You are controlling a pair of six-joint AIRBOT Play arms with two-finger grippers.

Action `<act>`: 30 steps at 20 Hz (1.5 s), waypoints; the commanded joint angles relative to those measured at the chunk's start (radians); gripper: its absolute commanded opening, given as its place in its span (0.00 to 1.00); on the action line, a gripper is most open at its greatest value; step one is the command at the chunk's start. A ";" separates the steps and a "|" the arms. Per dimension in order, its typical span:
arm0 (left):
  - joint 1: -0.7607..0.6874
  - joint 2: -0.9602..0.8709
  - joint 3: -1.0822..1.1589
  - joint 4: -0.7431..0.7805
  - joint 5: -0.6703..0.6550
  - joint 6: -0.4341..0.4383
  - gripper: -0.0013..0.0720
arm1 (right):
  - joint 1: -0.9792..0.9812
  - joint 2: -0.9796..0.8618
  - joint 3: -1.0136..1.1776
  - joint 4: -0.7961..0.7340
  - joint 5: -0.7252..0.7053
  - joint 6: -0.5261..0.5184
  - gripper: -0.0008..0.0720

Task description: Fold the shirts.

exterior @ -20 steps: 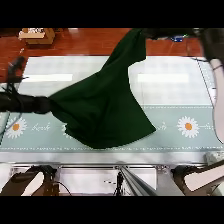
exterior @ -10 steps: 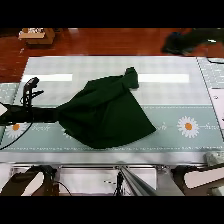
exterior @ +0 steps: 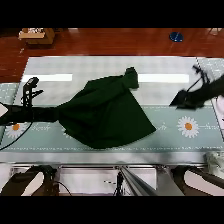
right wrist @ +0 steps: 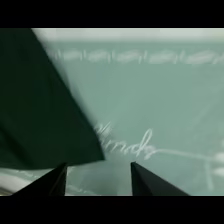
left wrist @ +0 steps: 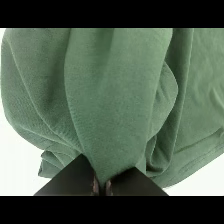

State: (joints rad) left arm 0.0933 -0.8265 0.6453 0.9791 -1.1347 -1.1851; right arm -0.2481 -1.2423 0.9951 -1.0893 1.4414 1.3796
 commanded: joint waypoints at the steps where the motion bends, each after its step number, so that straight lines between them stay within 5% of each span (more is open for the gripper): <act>1: 0.000 0.000 0.000 0.000 0.001 0.000 0.06 | -0.012 0.070 -0.285 0.100 -0.121 -0.011 0.67; 10: 0.000 0.000 0.000 -0.003 0.001 0.000 0.06 | 0.156 0.050 -0.391 0.138 -0.389 0.047 0.67; 15: 0.000 0.000 0.000 -0.002 0.001 0.000 0.06 | 0.237 -0.015 -0.391 0.138 -0.420 0.080 0.66; 17: 0.000 0.000 0.000 -0.002 0.001 0.015 0.06 | 0.265 -0.020 -0.391 0.140 -0.447 0.084 0.53; 20: 0.000 0.000 0.000 -0.002 0.002 0.026 0.06 | 0.282 -0.015 -0.385 0.161 -0.457 0.078 0.05; 24: 0.001 0.002 0.010 -0.002 0.002 0.074 0.06 | 0.273 0.098 -0.235 0.134 -0.431 0.036 0.05; 30: -0.004 0.002 0.082 -0.021 -0.015 0.074 0.06 | 0.146 0.122 0.215 0.061 -0.690 0.133 0.05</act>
State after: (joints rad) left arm 0.0925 -0.8249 0.6983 0.9749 -1.1366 -1.1164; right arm -0.0528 -1.1152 1.0286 -1.0004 0.8772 1.4704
